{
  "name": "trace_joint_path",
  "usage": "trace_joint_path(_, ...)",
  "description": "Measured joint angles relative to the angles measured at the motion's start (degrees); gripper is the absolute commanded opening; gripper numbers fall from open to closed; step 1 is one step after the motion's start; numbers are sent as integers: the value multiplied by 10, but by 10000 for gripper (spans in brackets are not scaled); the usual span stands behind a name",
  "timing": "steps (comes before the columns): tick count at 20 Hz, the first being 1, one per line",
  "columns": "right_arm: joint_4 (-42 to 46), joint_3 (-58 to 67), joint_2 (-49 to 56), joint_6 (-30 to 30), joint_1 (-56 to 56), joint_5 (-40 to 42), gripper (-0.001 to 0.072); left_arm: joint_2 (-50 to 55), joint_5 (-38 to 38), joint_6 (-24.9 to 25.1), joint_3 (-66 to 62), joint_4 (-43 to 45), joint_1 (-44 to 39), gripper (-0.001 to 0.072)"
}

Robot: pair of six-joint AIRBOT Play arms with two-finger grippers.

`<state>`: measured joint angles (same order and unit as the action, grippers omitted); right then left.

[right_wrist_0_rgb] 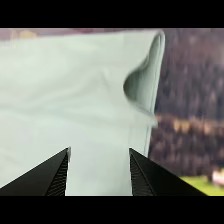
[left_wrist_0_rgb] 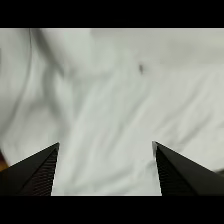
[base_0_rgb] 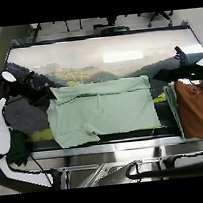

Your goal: Fold the shirts.

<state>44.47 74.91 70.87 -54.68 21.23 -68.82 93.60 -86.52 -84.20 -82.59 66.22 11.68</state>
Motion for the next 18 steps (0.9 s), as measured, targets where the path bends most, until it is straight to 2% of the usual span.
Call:
trace_joint_path(5, 16, -141, -116, -24, 58, -12, 433, -204, 19, -7, 305, 3, 62, 653)
trace_joint_path(10, 16, -236, -172, -35, 73, 9, 433, -344, 78, -1, 527, -12, 104, 653)
trace_joint_path(14, 7, -271, -182, -38, 76, 13, 433, -390, 166, 8, 623, -70, 74, 654)
trace_joint_path(17, 3, -284, -181, -38, 77, 18, 433, -379, 212, 11, 647, -116, 34, 652)
trace_joint_path(18, 3, -286, -179, -38, 77, 18, 434, -369, 224, 12, 644, -123, 19, 566)
